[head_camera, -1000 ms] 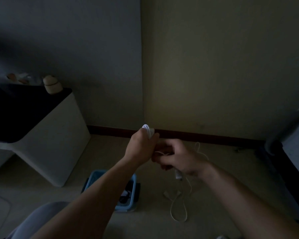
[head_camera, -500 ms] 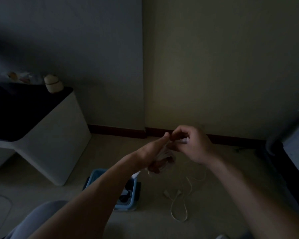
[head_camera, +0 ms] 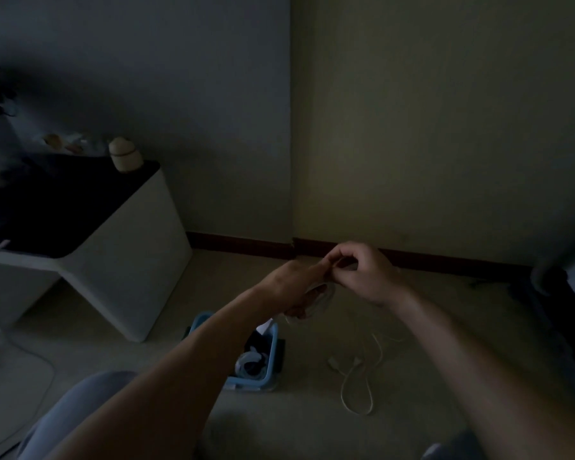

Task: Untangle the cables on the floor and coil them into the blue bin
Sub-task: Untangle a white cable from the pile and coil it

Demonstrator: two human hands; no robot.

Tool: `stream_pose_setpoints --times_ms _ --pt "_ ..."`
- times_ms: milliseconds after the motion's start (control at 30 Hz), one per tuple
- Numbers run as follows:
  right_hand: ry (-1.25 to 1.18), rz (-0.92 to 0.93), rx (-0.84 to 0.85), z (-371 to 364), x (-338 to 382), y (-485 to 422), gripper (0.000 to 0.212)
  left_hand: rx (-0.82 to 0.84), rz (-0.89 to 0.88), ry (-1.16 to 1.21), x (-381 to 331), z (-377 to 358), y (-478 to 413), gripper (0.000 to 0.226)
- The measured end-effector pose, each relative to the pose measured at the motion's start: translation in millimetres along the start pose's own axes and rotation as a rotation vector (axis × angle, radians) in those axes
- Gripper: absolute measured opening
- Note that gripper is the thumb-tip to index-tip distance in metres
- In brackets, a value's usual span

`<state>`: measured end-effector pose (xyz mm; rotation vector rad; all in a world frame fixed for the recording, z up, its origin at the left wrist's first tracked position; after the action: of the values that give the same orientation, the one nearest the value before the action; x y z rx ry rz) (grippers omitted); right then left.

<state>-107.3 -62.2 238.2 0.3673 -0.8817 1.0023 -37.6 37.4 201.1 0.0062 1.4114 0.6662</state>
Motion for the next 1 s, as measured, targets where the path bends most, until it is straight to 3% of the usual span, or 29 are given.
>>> stream_pose_setpoints --times_ms 100,200,300,433,567,700,833,933,1000 --pt "0.025 -0.011 0.038 -18 3 -1 0.025 -0.039 0.046 0.112 15 11 6 0.036" --pt "0.065 -0.056 0.141 -39 -1 1 0.017 0.018 0.107 0.019 37 11 10 0.038" --pt "0.111 -0.11 0.23 -58 -11 9 0.017 0.005 0.094 -0.362 54 10 7 0.03" --pt "0.115 -0.217 0.255 -86 -45 25 0.016 0.011 -0.098 -1.038 73 -11 2 0.029" --pt "0.069 -0.371 0.263 -125 -112 51 0.022 0.061 -0.162 -1.419 129 -39 -2 0.036" --pt "0.008 -0.542 0.341 -167 -185 95 0.029 0.145 -0.101 -1.454 189 -57 -13 0.038" --pt "-0.01 -0.715 0.423 -198 -243 147 0.022 0.248 -0.024 -1.352 239 -74 -23 0.037" --pt "0.123 -0.741 0.504 -224 -279 186 0.024 0.343 0.042 -1.242 274 -87 -29 0.037" --pt "0.031 -0.855 0.579 -247 -298 218 0.025 0.421 0.085 -1.22 300 -97 -32 0.039"
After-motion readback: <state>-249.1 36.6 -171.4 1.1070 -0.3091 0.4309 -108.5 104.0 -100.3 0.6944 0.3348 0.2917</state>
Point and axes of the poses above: each hand's wrist, its own y-axis away from the middle knuckle, its own z-axis out of the back of the hand, x = y × z, the point moved 9 cm from there along -y, towards the middle knuckle, and after that the axes turned 4 degrees about y, right-handed, at the moved point
